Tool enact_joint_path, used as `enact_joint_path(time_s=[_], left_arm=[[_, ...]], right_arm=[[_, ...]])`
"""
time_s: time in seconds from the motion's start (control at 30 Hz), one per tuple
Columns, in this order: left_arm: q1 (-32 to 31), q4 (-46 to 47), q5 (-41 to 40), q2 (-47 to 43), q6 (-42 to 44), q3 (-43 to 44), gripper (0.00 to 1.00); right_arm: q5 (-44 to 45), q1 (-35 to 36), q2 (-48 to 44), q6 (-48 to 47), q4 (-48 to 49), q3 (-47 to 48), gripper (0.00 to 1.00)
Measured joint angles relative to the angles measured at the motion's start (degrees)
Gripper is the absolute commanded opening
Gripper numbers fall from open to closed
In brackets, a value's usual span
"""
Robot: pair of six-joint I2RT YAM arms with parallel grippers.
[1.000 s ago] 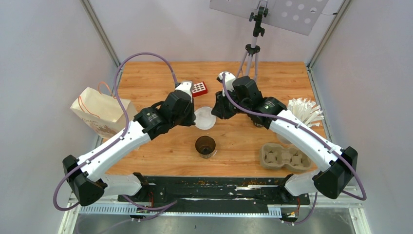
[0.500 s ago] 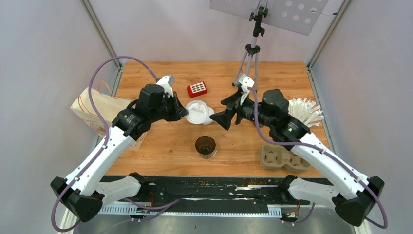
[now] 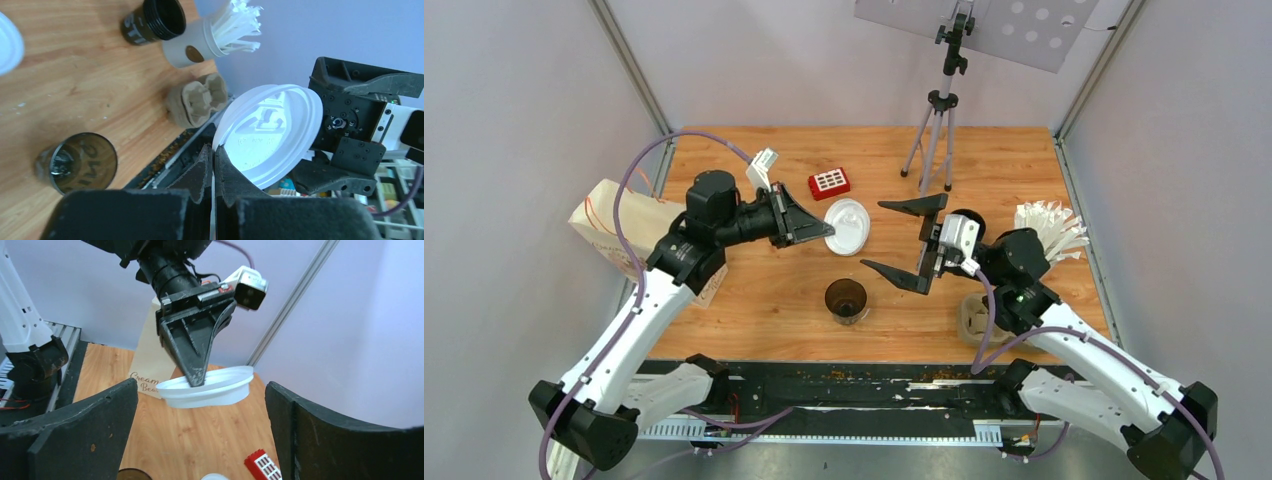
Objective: Pack the takeout coffee
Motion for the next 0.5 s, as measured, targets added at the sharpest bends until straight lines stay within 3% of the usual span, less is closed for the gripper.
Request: enact_joint_path(time_s=[0.33,0.5], left_arm=[[0.0,17.2,8.6,-2.3,-17.3,-12.4,0.00],[0.0,21.8,9.7,-2.6,-21.9,-13.9,0.00]], right_arm=[[-2.8,0.0,4.9,-6.4,6.9,0.2,1.00],[-4.2,0.0,5.1,-7.6,9.0,0.2,1.00]])
